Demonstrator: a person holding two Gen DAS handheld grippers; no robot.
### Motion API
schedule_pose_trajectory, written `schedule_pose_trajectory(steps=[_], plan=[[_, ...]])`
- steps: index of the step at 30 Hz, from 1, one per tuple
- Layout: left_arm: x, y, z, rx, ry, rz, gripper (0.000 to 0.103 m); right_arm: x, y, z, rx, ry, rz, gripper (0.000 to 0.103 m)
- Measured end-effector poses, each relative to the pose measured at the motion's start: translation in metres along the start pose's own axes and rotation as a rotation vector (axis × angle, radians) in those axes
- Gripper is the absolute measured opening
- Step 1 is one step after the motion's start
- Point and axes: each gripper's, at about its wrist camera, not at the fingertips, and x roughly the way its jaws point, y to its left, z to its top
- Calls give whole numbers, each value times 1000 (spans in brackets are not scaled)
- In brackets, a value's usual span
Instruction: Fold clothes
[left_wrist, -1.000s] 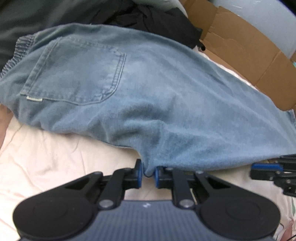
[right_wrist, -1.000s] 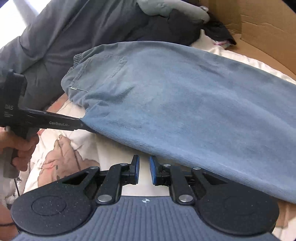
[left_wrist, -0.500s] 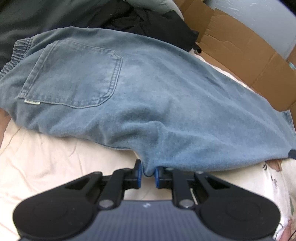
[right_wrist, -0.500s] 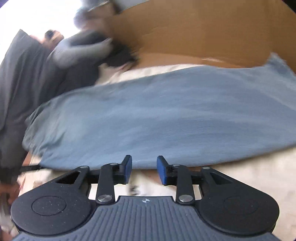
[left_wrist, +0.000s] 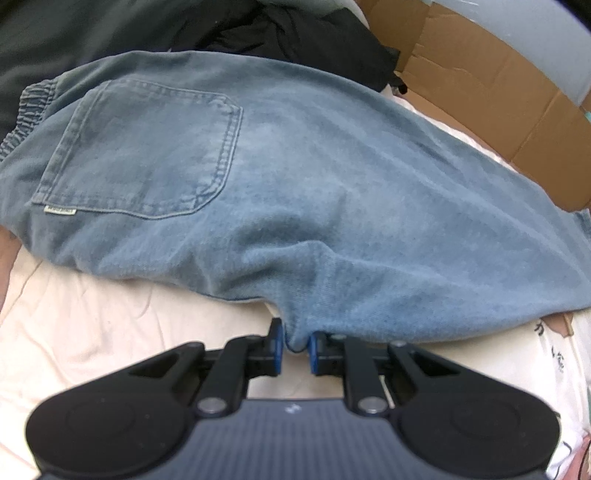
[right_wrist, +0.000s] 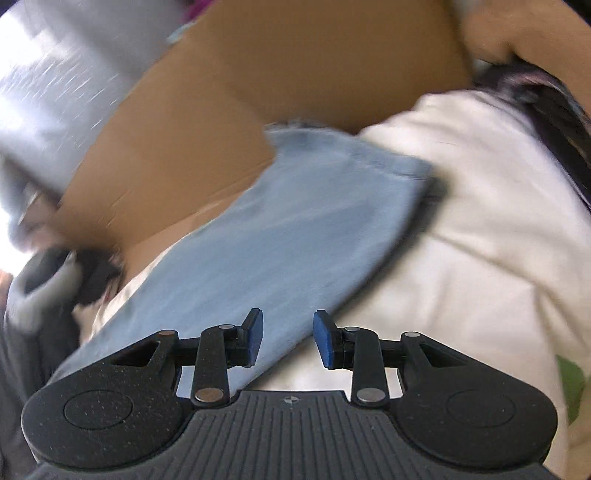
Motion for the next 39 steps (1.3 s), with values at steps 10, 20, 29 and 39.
schedule_pose_trajectory(steps=[10, 20, 29, 39], plan=[[3, -3, 1, 6, 10, 24, 14, 12, -56, 11, 240, -51, 8, 37], [5, -1, -3, -14, 5, 19, 15, 21, -83, 16, 408, -94, 66, 36], [7, 1, -6, -31, -3, 4, 15, 35, -88, 24, 492, -162, 91, 36], [10, 3, -8, -52, -20, 2, 15, 44, -88, 36, 508, -220, 104, 35]])
